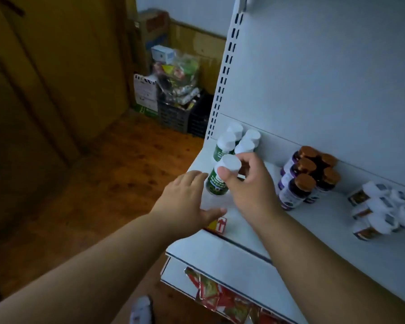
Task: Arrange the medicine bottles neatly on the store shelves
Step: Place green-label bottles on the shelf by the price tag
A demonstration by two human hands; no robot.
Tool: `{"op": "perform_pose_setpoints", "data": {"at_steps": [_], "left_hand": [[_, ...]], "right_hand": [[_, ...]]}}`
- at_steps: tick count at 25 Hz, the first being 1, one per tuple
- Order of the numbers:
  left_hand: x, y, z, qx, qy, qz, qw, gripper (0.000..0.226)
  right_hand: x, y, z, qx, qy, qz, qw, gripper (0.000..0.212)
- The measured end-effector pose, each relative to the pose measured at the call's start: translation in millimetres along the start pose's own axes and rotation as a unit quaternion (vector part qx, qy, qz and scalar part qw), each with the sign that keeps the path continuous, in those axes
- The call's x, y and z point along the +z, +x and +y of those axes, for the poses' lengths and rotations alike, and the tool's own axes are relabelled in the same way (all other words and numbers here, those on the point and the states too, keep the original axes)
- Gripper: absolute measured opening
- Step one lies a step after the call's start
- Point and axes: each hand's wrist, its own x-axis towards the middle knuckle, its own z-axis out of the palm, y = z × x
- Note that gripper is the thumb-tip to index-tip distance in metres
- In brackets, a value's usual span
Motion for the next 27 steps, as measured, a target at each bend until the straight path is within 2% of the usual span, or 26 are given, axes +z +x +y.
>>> {"op": "perform_pose_setpoints", "data": {"at_steps": [4, 8, 19, 22, 27], "left_hand": [[10.7, 64.3, -27.0, 0.065, 0.074, -0.050, 0.994, 0.100], [32.1, 95.4, -44.0, 0.108, 0.091, -0.048, 0.989, 0.102], [42.7, 102.5, -54.9, 0.110, 0.130, -0.040, 0.985, 0.097], [40.1, 103.8, -57.2, 0.120, 0.138, -0.060, 0.981, 0.097], [21.6, 100.2, -67.1, 0.166, 0.154, -0.092, 0.970, 0.093]], "right_hand": [[18.5, 34.0, 14.3, 0.043, -0.064, 0.081, 0.994, 0.031], [33.7, 50.7, 26.7, 0.051, -0.076, 0.073, 0.993, 0.033], [50.8, 58.8, 21.3, 0.035, -0.155, 0.093, 0.983, 0.046], [56.1, 54.3, 15.2, 0.066, -0.173, 0.106, 0.977, 0.051], [70.1, 29.3, 2.1, 0.113, -0.191, 0.170, 0.960, 0.063]]}}
